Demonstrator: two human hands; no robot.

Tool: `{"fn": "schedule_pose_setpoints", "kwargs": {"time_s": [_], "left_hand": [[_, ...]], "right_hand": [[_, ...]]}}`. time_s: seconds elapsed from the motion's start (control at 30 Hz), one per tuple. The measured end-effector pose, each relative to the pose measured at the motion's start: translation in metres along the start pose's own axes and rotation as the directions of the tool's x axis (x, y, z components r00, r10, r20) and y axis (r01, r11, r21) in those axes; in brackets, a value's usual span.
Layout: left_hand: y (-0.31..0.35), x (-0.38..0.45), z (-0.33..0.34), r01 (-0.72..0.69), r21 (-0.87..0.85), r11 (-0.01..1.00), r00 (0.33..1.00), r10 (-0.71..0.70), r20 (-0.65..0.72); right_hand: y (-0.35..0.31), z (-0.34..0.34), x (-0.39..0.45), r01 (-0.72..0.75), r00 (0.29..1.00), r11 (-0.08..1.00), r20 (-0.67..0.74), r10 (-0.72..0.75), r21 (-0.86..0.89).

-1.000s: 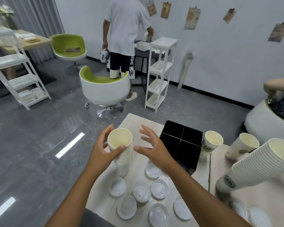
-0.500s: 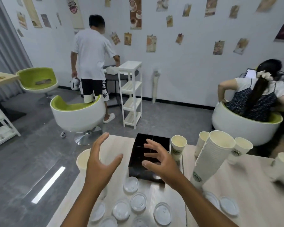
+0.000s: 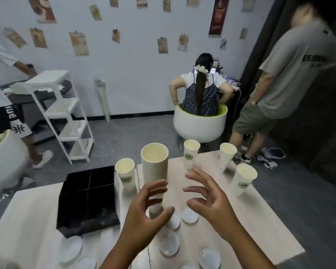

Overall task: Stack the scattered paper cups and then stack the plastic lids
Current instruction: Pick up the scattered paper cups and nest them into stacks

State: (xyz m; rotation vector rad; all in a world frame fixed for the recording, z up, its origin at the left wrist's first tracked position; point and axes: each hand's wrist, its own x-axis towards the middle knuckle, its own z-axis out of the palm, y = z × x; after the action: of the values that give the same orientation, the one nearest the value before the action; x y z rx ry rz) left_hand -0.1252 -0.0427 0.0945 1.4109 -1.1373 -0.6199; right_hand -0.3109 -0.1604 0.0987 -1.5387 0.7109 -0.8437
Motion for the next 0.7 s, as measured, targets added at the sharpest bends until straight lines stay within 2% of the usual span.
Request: {"fn": "schedule_pose_setpoints", "kwargs": {"time_s": [0.13, 0.43, 0.7], "left_hand": [[-0.002, 0.031, 0.073, 0.024, -0.015, 1.000, 0.996, -0.023, 0.086], [-0.025, 0.116, 0.214, 0.095, 0.062, 0.994, 0.970, -0.106, 0.219], [-0.066, 0.177, 0.294, 0.168, 0.148, 0.975, 0.939, -0.204, 0.276]], "right_hand": [[0.021, -0.079, 0.003, -0.024, 0.992, 1.000, -0.126, 0.022, -0.014], [0.070, -0.240, 0.042, -0.093, 0.960, 0.984, -0.276, 0.047, -0.154], [0.127, -0.320, 0.087, -0.214, 0.968, 0.946, -0.184, 0.172, -0.245]]}}
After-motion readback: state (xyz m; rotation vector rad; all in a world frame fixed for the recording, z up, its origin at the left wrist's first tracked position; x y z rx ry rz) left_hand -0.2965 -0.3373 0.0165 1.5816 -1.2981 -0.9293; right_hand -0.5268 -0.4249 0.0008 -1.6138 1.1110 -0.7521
